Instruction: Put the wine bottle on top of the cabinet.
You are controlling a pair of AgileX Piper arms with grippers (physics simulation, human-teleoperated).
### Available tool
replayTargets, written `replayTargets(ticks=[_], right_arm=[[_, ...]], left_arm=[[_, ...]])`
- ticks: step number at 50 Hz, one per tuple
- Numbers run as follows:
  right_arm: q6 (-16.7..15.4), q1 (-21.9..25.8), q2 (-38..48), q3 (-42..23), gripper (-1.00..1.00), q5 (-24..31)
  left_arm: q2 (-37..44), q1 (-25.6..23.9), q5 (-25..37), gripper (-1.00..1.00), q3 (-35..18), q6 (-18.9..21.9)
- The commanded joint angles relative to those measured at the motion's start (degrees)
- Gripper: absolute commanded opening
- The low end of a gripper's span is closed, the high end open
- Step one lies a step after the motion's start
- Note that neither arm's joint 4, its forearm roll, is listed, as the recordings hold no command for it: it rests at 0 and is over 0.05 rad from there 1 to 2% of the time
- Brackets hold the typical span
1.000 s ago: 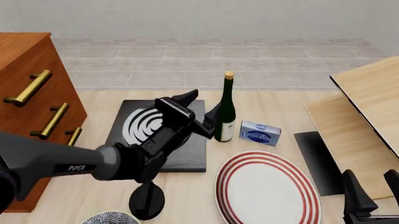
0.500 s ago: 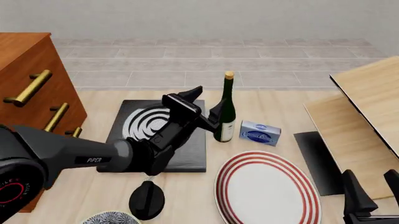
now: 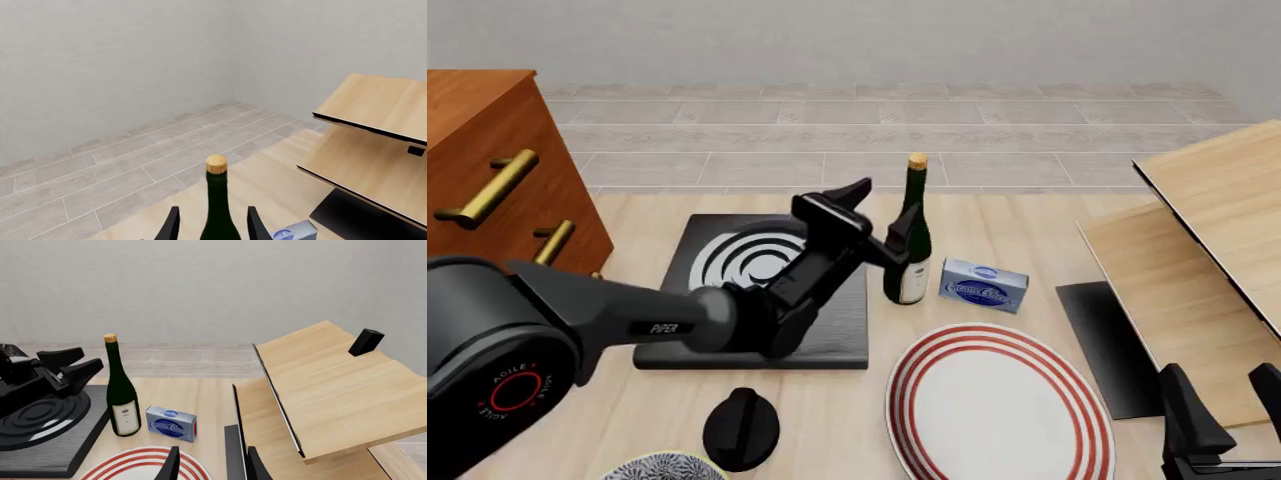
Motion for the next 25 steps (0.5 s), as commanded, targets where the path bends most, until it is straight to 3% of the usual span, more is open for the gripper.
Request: replayTargets(ticks=[1, 25], right_arm=[[0.0, 0.01, 0.01, 0.0, 1.0, 0.0], [0.03, -0.01, -0.01, 0.0, 1.0, 0.0]], left_arm=[[2.63, 0.5, 1.12, 1.0, -3.77, -0.09], [7.66, 0.31, 3.08, 1.0, -10.15, -0.79]])
